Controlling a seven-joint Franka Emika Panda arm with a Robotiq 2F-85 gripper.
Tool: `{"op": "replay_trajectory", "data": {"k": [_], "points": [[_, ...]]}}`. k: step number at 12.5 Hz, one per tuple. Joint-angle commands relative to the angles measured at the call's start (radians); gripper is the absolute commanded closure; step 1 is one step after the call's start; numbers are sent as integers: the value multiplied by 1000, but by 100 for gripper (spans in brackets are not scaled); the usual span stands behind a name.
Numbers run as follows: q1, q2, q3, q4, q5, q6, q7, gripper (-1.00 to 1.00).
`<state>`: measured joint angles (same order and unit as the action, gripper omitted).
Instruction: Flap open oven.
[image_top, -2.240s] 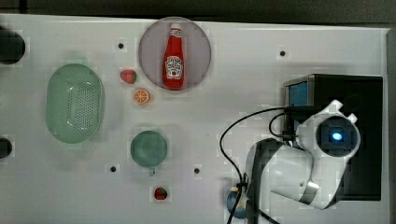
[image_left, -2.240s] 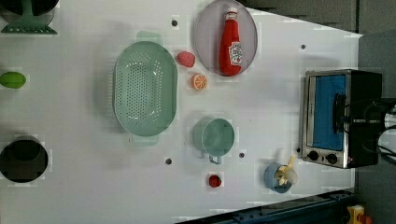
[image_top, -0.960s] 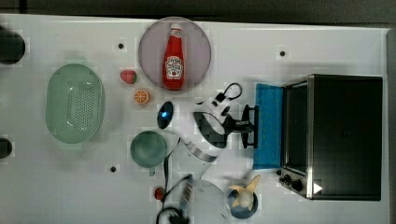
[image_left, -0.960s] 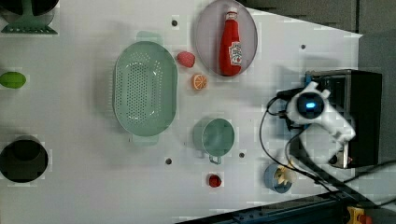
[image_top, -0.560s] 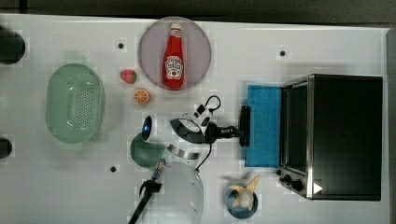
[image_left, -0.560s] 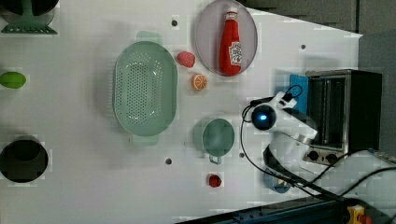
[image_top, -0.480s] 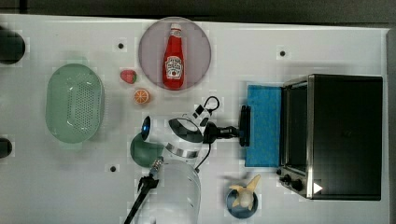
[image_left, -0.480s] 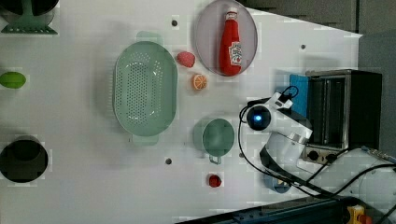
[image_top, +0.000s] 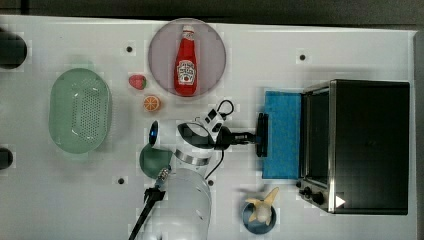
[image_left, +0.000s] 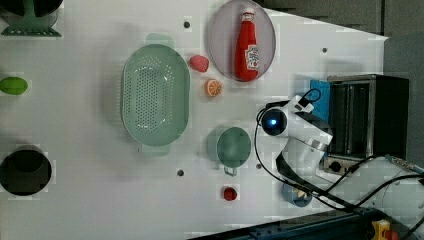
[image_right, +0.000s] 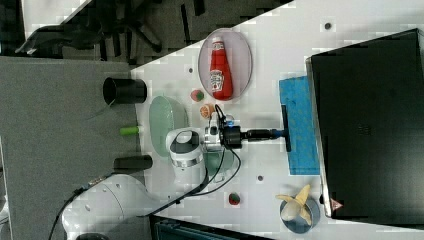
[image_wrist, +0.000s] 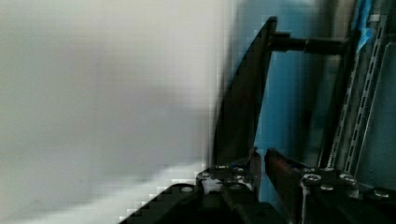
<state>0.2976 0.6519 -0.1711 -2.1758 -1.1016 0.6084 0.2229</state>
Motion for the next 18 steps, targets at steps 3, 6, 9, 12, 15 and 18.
{"op": "replay_trajectory", "data": {"k": [3,6,9,12,15,18], "points": [[17,-230,-13,63,151,23,93,65],[-1,-434,-44,82,438,18,92,65],[-16,-627,-93,86,757,-38,90,65],[-17,-782,-135,107,1000,-149,90,65],[-17,-885,-140,130,1022,-234,90,65],[-16,-920,-137,130,1022,-289,90,65]]}}
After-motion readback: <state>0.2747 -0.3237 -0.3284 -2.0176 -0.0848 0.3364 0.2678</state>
